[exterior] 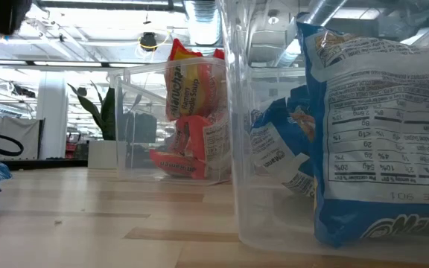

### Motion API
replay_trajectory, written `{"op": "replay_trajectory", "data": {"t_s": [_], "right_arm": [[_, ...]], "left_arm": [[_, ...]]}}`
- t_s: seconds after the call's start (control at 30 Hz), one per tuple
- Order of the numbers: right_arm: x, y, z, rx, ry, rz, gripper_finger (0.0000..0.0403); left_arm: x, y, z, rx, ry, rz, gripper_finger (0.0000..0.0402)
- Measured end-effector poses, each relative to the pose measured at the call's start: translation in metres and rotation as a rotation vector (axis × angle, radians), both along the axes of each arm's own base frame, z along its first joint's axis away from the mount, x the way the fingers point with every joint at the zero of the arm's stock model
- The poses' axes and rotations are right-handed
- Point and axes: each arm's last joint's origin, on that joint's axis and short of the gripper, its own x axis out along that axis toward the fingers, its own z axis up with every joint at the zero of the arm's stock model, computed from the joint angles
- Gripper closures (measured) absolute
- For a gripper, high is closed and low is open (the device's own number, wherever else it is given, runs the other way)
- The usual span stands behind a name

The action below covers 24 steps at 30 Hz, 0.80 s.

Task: Sort Maruchan noodles
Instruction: Put the blue noodle pack into the bottom transparent bin

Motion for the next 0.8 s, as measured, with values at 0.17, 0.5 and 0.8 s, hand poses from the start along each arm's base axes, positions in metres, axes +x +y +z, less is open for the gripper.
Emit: {"op": "replay_trajectory", "data": {"t_s": [0.17,0.5,0.8], "right_arm": [[0.001,-0.002,0.000,0.000,0.000,-0.009,0.0117],[0.003,-0.008,0.000,-0.002,-0.001,-0.037,0.0117],[0.003,-0.008,0.000,-0.021,-0.003,-0.020,0.0117]], "left_arm": [[0.007,0.000,-0.018,0.068,0.081,0.013,0.0108],[0.009,0.005,-0.021,0.096,0.106,-0.024,0.0366],[-0.008,0.020,0.020,0.049,0.065,-0.127,0.0399]]}}
